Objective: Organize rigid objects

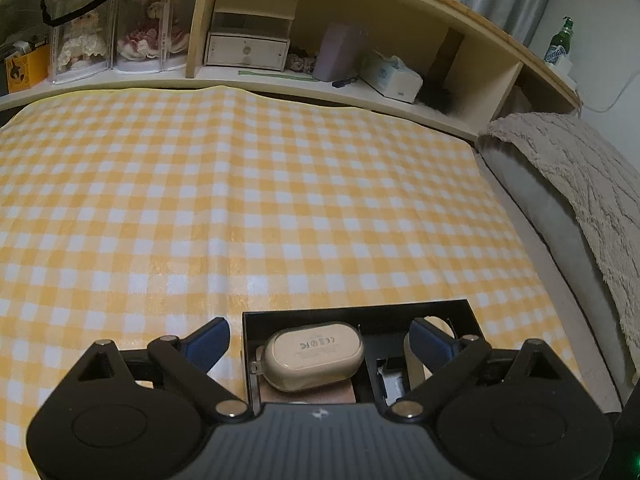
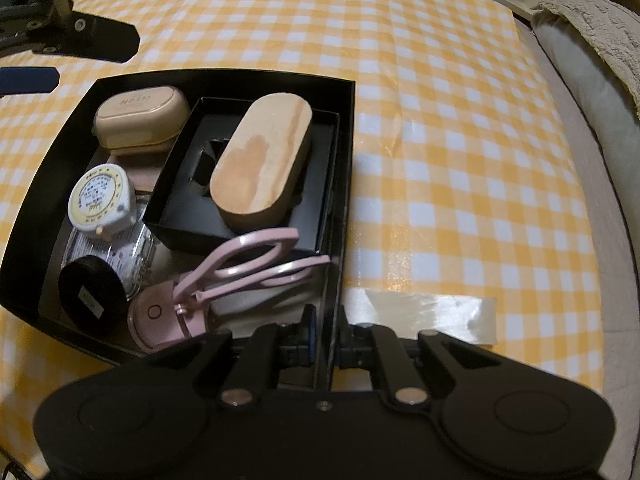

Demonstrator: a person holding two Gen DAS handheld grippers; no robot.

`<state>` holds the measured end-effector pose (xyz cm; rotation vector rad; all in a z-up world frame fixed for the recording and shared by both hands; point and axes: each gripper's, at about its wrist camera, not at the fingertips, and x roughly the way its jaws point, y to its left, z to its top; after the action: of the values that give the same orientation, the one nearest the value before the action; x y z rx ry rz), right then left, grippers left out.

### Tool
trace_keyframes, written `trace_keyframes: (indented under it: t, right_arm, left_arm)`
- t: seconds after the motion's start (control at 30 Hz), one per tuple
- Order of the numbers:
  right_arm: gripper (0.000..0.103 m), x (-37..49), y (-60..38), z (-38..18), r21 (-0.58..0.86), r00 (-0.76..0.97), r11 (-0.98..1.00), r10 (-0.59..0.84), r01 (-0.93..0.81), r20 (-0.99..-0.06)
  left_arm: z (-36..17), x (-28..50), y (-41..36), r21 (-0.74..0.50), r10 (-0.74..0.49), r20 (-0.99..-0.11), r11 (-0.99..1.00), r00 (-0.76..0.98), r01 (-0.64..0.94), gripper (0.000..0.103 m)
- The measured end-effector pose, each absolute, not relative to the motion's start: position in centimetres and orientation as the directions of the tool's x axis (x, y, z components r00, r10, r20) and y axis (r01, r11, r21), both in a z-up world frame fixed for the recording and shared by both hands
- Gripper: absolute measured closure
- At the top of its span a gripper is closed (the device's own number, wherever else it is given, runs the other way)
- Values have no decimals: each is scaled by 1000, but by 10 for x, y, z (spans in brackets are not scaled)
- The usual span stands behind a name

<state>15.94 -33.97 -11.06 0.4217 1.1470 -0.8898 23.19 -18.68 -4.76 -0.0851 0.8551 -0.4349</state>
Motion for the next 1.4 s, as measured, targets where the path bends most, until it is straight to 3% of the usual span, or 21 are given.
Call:
trace_keyframes:
  t: [0.53, 0.9, 1.4]
  right_arm:
    - [94, 158, -339, -111, -143, 132, 601, -389, 786, -912]
    - [95, 149, -340, -104, -141, 133, 601, -389, 787, -912]
    - [95, 151, -340, -104, -142, 133, 603, -388, 785, -912]
  left_arm:
    - [-24, 206, -180, -254, -422, -723, 898, 546, 358, 5]
    - [10, 163, -164, -198, -409, -706, 898, 578, 394, 0]
    - [8, 97, -134, -129, -388, -688, 897, 613, 423, 0]
